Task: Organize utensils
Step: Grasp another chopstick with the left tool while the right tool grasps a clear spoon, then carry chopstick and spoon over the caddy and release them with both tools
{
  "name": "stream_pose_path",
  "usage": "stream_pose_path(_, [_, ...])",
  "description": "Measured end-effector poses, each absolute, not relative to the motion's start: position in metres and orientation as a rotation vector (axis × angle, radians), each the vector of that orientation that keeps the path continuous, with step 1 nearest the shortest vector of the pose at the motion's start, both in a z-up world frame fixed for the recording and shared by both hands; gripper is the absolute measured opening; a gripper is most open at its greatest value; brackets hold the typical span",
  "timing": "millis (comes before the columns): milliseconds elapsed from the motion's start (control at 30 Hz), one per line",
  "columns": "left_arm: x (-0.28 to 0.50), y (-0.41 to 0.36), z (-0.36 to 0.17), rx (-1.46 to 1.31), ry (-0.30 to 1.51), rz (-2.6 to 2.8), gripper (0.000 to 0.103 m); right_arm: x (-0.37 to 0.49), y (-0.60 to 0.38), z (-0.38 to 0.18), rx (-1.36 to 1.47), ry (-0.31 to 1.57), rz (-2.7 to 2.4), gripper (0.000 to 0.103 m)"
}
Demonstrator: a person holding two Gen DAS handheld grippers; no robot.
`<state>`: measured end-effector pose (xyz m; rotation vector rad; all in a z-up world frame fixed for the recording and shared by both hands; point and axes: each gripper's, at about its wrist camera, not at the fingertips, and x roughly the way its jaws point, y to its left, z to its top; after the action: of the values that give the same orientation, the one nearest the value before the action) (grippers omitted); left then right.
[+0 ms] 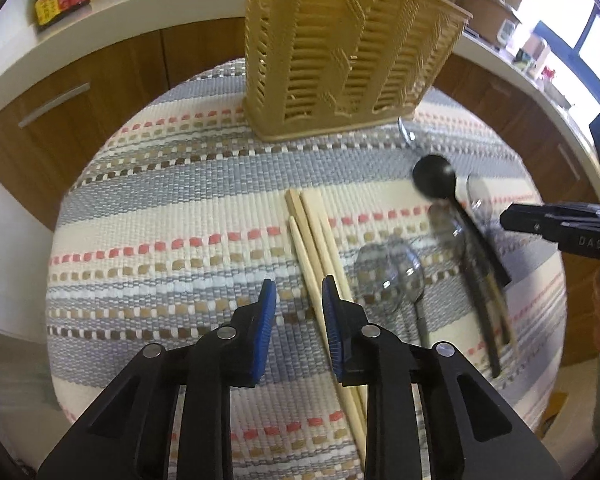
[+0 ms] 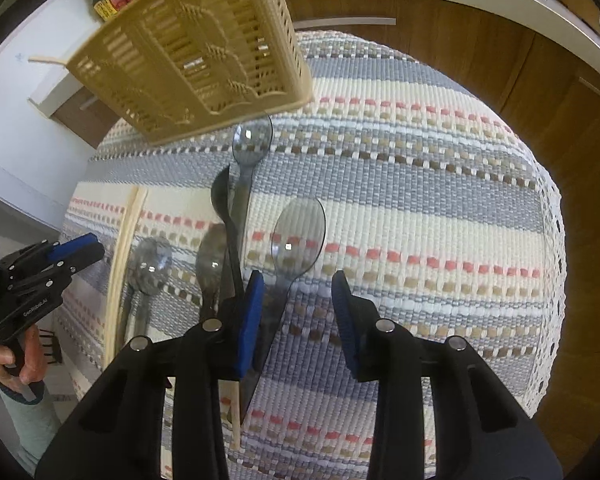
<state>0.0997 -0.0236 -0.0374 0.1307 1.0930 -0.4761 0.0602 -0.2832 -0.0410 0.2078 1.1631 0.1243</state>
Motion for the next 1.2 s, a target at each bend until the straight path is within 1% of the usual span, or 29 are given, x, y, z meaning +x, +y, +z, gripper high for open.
stream_pose_path(167, [0.096,-0.035,-0.047,0.214,1.096,-0.447,0.022,0.060,-0.278,-0.044,0.182,1.158,0.096,0.032])
stream_pose_path(333, [0.098,-0.044,-0.045,0.231,1.088,-0.447,0.022,0.059,-0.271,-0.046,0.155,1.160,0.091,0.032])
stream_pose_path(400, [0.099,-0.044,-0.046,0.231,1.088,-0.444,0.024,0.059,-0.266,-0.046,0.134,1.158,0.083,0.032])
stream_pose_path(467, [0.097,-0.047,-0.046,0.246,1.085,-0.439,0.024,0.061,-0.263,-0.049,0.123,1.164,0.080,0.032])
stream_pose_path(500, [0.098,-0.049,-0.046,0.256,1.084,-0.438,0.023,0.061,-0.262,-0.051,0.120,1.169,0.080,0.032])
stream_pose_path(533, [0.097,-0.050,-0.047,0.272,1.083,-0.437,0.020,0.062,-0.261,-0.052,0.118,1.171,0.081,0.029])
stream_pose_path(567, [0.095,-0.051,-0.047,0.308,1.074,-0.411,0.007,0.062,-0.261,-0.053,0.113,1.175,0.081,0.026])
stream_pose_path(633, [0.093,-0.054,-0.048,0.332,1.077,-0.398,0.004,0.063,-0.262,-0.054,0.124,1.180,0.080,0.024])
stream_pose_path(833, [0.103,-0.036,-0.044,0.281,1.103,-0.402,0.004,0.070,-0.280,-0.054,0.240,1.221,0.102,0.024])
stream_pose_path(933, [0.106,-0.034,-0.041,0.263,1.113,-0.406,0.005,0.074,-0.275,-0.055,0.237,1.238,0.110,0.024])
stream_pose_path(1133, [0.112,-0.037,-0.039,0.315,1.135,-0.395,0.007,0.086,-0.247,-0.057,0.116,1.266,0.066,0.024])
stream_pose_path(1200, [0.114,-0.042,-0.038,0.352,1.140,-0.389,0.007,0.085,-0.235,-0.057,0.030,1.264,0.043,0.021])
